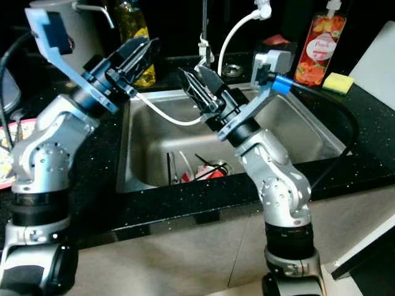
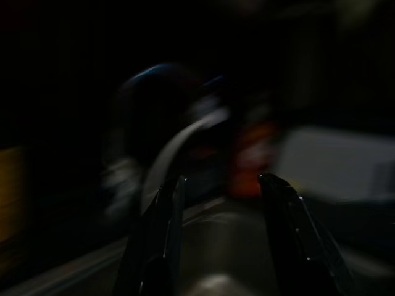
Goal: Kitchen organization
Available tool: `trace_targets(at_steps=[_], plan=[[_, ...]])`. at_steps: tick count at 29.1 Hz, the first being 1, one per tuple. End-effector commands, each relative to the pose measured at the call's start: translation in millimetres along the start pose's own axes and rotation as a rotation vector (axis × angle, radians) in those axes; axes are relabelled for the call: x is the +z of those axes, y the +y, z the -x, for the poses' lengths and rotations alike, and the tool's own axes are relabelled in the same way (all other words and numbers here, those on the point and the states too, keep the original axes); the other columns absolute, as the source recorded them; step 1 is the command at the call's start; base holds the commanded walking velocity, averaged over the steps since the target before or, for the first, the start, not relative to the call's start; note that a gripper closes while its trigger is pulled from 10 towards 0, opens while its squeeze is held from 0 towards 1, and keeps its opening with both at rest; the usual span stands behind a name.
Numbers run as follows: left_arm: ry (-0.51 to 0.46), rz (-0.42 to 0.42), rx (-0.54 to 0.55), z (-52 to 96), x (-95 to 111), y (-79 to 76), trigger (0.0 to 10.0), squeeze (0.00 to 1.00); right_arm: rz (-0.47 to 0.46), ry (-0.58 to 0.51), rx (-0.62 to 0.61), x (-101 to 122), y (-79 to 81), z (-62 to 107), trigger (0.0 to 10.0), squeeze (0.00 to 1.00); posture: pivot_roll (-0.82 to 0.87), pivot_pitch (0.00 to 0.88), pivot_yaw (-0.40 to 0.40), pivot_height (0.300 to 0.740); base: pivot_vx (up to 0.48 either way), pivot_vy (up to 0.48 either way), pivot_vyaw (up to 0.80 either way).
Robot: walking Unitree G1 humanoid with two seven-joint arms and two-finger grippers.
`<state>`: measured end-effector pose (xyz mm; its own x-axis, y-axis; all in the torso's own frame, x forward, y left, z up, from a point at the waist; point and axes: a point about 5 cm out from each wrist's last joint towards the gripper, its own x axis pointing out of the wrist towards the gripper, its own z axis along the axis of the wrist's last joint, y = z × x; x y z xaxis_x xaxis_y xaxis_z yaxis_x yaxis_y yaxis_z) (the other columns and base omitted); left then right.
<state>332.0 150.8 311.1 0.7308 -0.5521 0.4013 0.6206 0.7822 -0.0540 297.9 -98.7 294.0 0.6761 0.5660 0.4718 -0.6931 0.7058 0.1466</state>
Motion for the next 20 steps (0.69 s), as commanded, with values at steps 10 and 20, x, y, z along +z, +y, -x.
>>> trace_targets(at_steps=[10,20], plan=[[0.352,-0.198,0.617,24.8,-28,67.1,10.0,0.00,0.137,0.094,-0.277,-20,-32.1,2.8,10.0,0.00,0.04,0.000,0.014,0.740,0.000,0.000,0.00],[0.613,-0.038,1.019,80.2,-47,108.8,10.0,0.00,0.120,0.116,-0.071,-29,-5.6,2.8,10.0,0.00,0.06,0.000,0.032,0.740,0.000,0.000,0.00]])
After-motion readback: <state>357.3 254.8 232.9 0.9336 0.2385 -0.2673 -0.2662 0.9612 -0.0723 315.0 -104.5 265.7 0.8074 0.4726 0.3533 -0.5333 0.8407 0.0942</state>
